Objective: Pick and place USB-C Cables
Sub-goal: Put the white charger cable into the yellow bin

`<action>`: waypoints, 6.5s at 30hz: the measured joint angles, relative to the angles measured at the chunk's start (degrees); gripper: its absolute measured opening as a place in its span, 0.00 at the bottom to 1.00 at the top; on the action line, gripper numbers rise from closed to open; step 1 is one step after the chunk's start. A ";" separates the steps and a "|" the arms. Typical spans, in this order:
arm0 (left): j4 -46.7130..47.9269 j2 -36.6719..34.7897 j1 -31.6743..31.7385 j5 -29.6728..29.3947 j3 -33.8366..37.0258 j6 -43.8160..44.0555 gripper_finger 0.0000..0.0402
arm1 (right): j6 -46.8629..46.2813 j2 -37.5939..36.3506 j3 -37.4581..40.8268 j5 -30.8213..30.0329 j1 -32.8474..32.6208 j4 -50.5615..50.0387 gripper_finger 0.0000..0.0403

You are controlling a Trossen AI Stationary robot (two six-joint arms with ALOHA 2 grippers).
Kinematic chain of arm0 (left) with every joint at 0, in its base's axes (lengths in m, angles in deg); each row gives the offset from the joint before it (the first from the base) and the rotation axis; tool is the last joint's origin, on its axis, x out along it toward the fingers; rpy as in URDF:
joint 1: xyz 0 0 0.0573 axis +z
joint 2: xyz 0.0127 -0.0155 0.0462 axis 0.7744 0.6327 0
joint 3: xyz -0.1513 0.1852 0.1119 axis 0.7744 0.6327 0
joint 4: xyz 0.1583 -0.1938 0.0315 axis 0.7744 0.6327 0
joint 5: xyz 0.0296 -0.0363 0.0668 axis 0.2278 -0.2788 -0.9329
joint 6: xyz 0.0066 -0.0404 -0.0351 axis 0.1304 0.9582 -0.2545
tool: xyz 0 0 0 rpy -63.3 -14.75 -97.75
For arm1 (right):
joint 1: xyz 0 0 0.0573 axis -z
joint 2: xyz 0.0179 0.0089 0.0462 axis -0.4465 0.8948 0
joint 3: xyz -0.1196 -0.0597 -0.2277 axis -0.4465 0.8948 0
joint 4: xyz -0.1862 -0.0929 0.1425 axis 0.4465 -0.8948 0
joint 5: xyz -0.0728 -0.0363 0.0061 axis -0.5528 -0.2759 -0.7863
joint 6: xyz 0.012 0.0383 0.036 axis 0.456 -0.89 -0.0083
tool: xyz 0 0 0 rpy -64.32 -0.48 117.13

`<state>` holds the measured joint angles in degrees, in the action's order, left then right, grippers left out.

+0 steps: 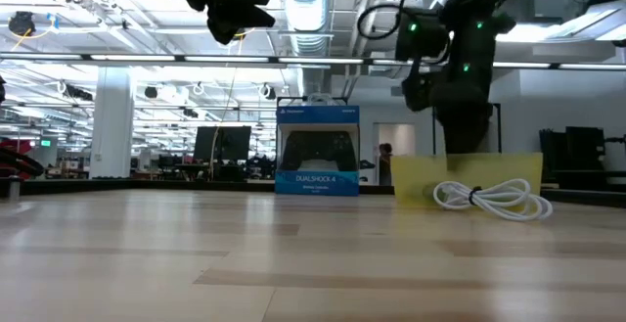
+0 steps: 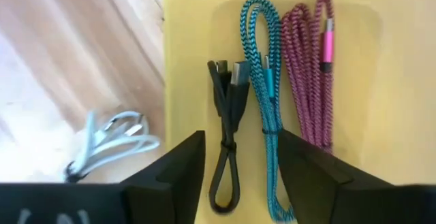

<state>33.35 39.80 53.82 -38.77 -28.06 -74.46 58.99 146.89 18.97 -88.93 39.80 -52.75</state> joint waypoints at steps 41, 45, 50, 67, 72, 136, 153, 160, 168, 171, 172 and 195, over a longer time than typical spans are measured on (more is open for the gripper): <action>-16.89 57.69 -8.55 -1.70 -35.00 -25.10 0.69 | -12.89 -28.89 -5.27 -6.39 -16.60 -6.60 0.49; -11.89 62.18 -7.67 -0.25 -41.05 -27.06 0.69 | -12.96 -29.24 -5.26 -6.41 -17.25 -6.72 0.48; -6.25 66.79 -6.91 -1.25 -46.84 -30.19 0.68 | -12.97 -29.15 -5.22 -6.41 -18.19 -6.96 0.48; 14.19 70.17 -6.12 -3.53 -52.72 -19.78 0.50 | -13.00 -29.15 -5.22 -7.26 -19.69 -6.91 0.47; 19.08 70.17 -6.58 -3.56 -52.70 -15.36 0.27 | -13.05 -29.15 -5.22 -7.57 -19.69 -6.91 0.46; -73.49 15.74 -2.87 -10.00 24.95 1.02 0.00 | 0.82 -16.35 28.48 -17.73 -16.79 88.53 0.73; -82.87 29.06 -0.59 -6.40 21.27 4.18 0.00 | 3.97 -0.59 14.19 -12.45 -14.16 88.33 0.74; -81.86 29.03 -0.59 -6.44 20.44 3.25 0.00 | 4.03 3.63 9.33 -7.96 -12.92 88.46 0.74; -81.68 29.03 -0.59 -6.49 20.41 3.22 0.00 | 4.22 6.82 6.22 -7.65 -12.31 88.37 0.68; -81.50 29.01 -0.59 -6.68 20.41 3.08 0.00 | 4.86 6.82 6.23 -7.68 -12.00 88.08 0.57; -81.32 29.01 -0.58 -6.68 20.41 3.03 0.00 | 4.91 6.82 6.23 -7.69 -12.00 87.96 0.52; -80.77 28.95 -0.39 -9.68 20.43 4.42 0.26 | 5.47 5.94 6.34 -7.58 -10.84 86.46 0.06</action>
<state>-47.42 68.75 53.43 -48.45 -7.63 -70.04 64.46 152.83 25.31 -96.51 28.96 33.71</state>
